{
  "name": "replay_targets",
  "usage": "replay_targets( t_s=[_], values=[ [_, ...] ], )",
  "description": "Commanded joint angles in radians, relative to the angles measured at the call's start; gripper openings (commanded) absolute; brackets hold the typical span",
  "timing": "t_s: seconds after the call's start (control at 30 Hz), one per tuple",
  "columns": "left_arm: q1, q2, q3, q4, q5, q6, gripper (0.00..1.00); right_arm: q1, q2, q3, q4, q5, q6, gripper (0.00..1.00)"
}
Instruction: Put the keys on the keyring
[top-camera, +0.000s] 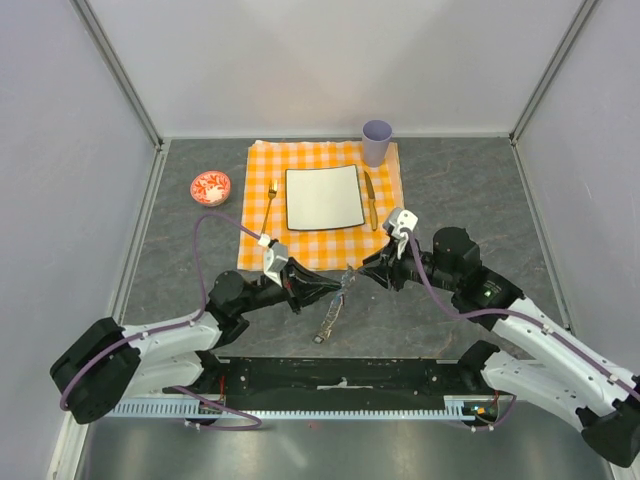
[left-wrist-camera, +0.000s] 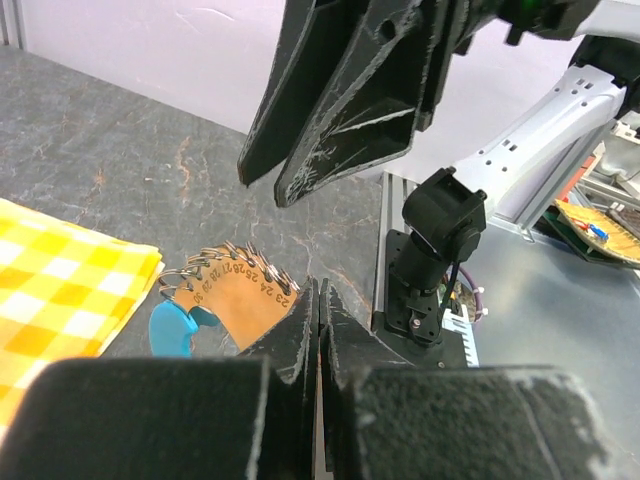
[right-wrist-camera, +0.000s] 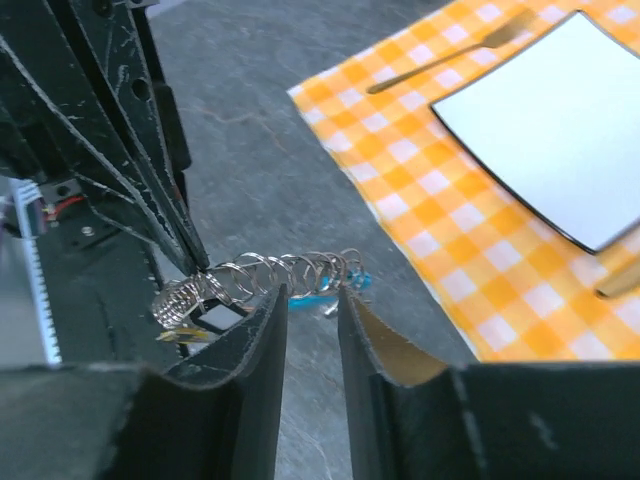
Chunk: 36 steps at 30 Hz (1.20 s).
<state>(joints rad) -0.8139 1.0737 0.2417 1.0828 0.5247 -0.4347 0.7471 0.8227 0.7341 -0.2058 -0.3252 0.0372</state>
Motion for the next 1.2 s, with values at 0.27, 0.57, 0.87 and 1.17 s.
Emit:
replay_targets(
  t_s=[0.27, 0.57, 0.87, 1.17],
  values=[
    [-0.004, 0.025, -0.013, 0.197, -0.114, 0.039, 0.02, -0.137, 0.053, -0.114, 0.390, -0.515, 0.181, 0.29],
    [-0.002, 0.071, 0.013, 0.238, -0.111, 0.014, 0.02, -0.137, 0.082, -0.163, 0.494, -0.520, 0.214, 0.24],
    [-0.004, 0.078, 0.022, 0.256, -0.111, -0.002, 0.02, -0.141, 0.121, -0.211, 0.566, -0.508, 0.233, 0.22],
    [-0.002, 0.091, 0.030, 0.269, -0.098, -0.015, 0.02, -0.146, 0.156, -0.245, 0.667, -0.535, 0.276, 0.22]
  ],
)
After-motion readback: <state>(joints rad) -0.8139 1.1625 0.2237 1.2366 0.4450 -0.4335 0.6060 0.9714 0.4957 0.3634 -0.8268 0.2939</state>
